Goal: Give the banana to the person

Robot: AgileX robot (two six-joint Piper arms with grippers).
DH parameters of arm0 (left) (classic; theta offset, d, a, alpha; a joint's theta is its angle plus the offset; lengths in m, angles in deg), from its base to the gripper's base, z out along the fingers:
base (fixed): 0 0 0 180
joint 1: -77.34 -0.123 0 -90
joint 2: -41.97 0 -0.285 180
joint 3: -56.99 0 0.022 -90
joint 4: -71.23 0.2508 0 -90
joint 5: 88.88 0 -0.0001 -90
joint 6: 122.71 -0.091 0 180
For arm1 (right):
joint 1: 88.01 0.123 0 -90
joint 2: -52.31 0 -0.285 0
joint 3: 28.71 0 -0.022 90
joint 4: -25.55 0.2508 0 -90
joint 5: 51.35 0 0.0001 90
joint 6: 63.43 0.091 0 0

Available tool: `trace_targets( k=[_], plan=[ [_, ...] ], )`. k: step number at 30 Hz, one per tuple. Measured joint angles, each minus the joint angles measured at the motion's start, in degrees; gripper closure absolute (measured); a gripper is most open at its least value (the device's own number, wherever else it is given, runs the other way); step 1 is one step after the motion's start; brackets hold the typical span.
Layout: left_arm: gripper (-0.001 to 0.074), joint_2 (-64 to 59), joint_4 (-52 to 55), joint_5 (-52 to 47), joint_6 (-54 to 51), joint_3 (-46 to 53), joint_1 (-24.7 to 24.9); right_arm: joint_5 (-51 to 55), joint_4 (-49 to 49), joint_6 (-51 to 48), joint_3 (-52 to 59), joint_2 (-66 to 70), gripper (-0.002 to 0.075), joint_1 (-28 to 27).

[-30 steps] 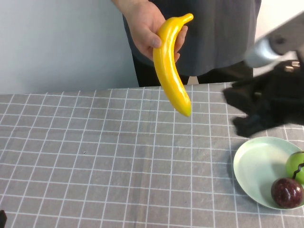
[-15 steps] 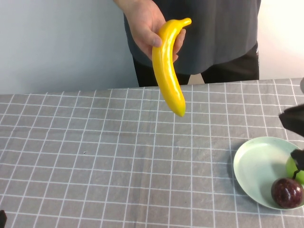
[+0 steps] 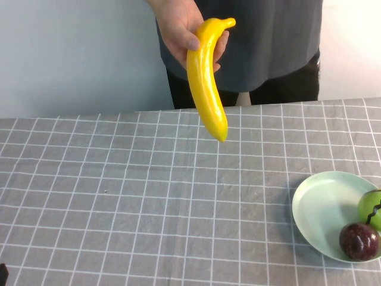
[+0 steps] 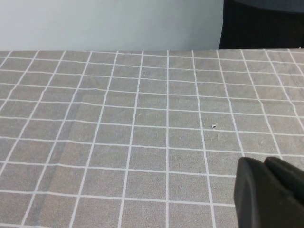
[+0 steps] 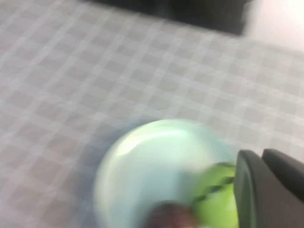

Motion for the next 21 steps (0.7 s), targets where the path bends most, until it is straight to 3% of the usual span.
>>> trace_targets(
  k=[4, 8, 13, 21],
  plan=[
    [0.0740, 0.00, 0.00, 0.00, 0.00, 0.00, 0.00, -12.80, -4.31, 0.00, 13.43, -10.52, 0.0732, -8.82],
    [0.0740, 0.00, 0.00, 0.00, 0.00, 0.00, 0.00, -18.11, -5.16, 2.31, 21.96, -20.77, 0.0732, -13.99],
    [0.0740, 0.00, 0.00, 0.00, 0.00, 0.00, 0.00, -15.68, -4.33, 6.55, 24.63, -32.62, 0.0732, -18.13],
    [0.0739, 0.00, 0.00, 0.00, 0.00, 0.00, 0.00, -4.50, -3.17, 7.86, 24.63, -37.51, 0.0732, -18.36]
  ],
)
